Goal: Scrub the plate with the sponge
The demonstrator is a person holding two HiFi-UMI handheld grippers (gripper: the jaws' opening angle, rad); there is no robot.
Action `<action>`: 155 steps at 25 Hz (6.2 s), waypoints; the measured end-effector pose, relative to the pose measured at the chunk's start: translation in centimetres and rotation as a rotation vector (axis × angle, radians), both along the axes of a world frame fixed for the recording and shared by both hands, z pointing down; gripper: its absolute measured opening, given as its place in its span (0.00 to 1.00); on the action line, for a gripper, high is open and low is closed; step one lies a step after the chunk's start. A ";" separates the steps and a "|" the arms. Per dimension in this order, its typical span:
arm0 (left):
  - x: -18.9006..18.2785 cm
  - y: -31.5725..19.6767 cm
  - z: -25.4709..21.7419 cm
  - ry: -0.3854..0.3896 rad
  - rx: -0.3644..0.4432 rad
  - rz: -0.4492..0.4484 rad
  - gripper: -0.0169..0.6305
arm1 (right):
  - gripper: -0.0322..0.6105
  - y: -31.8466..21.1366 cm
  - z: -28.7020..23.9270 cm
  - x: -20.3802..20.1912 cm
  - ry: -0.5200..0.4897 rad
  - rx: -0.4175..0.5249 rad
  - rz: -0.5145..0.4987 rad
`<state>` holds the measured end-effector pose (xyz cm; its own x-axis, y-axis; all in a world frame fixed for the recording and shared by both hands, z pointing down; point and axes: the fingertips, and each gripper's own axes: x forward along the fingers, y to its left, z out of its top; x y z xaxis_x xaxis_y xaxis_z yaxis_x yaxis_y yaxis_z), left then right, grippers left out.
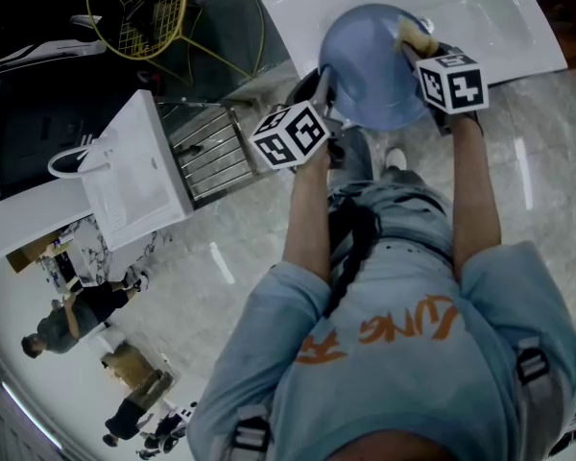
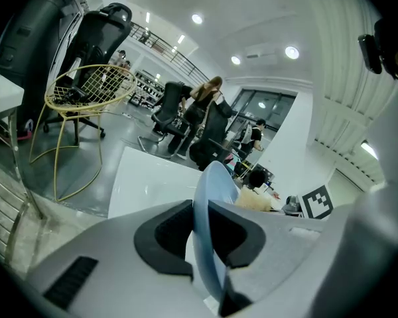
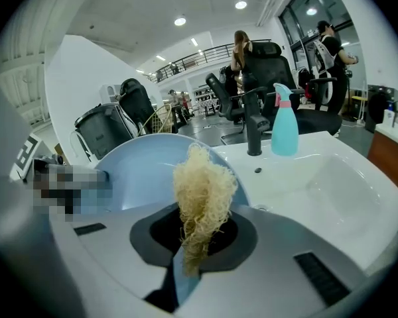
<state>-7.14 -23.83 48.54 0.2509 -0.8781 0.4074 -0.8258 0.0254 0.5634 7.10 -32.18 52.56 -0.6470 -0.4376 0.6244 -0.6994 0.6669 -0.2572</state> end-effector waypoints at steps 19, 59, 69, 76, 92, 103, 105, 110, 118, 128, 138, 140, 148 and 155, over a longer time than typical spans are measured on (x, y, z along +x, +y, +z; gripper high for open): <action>-3.0 1.1 0.0 0.031 0.011 -0.103 0.09 | 0.10 0.3 -3.1 -1.7 -0.006 0.075 -0.103; -3.5 -0.1 -0.8 0.146 0.060 -0.178 0.09 | 0.10 9.1 -0.6 -8.6 0.056 -0.054 -0.548; -2.7 -0.8 -0.9 0.139 0.052 -0.155 0.09 | 0.10 6.2 0.6 -4.5 0.079 -0.074 -0.420; -3.2 -0.7 -0.8 0.133 0.053 -0.160 0.10 | 0.10 4.0 1.9 -1.3 0.121 -0.079 -0.298; -4.4 -0.4 -1.5 0.134 0.075 -0.207 0.10 | 0.10 7.6 -5.0 -7.9 -0.163 0.038 -0.477; -6.1 -0.2 -3.7 0.148 0.166 -0.280 0.10 | 0.10 12.5 -6.5 -12.2 -0.180 0.019 -0.668; -6.3 0.0 -4.0 0.151 0.174 -0.290 0.10 | 0.10 12.8 -6.2 -12.1 -0.159 0.015 -0.682; -6.5 0.4 -4.0 0.150 0.177 -0.299 0.10 | 0.10 13.2 -5.2 -11.2 -0.106 0.011 -0.703; -6.6 0.3 -3.6 0.149 0.167 -0.297 0.10 | 0.10 12.3 -3.8 -8.5 0.002 0.000 -0.703; -5.9 0.9 -3.3 0.164 0.166 -0.285 0.10 | 0.10 9.4 -2.2 -4.2 0.057 0.014 -0.575; -5.4 2.0 -2.7 0.185 0.161 -0.283 0.10 | 0.10 6.3 -2.3 -1.8 0.043 0.071 -0.387; -5.6 2.4 -2.7 0.201 0.168 -0.291 0.10 | 0.10 6.2 -3.5 -2.3 -0.044 0.094 -0.362; -7.8 5.1 -2.6 0.303 0.210 -0.351 0.10 | 0.10 4.7 -9.7 -2.9 -0.522 0.148 -0.180; -8.5 8.3 -1.3 0.350 0.167 -0.390 0.10 | 0.10 4.6 -9.3 -2.6 -0.517 0.158 -0.091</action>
<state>-15.60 -15.54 47.27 -0.0107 -0.9787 0.2052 -0.5357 0.1789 0.8252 4.53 -27.53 43.29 -0.8920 -0.4277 0.1461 -0.4455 0.7772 -0.4443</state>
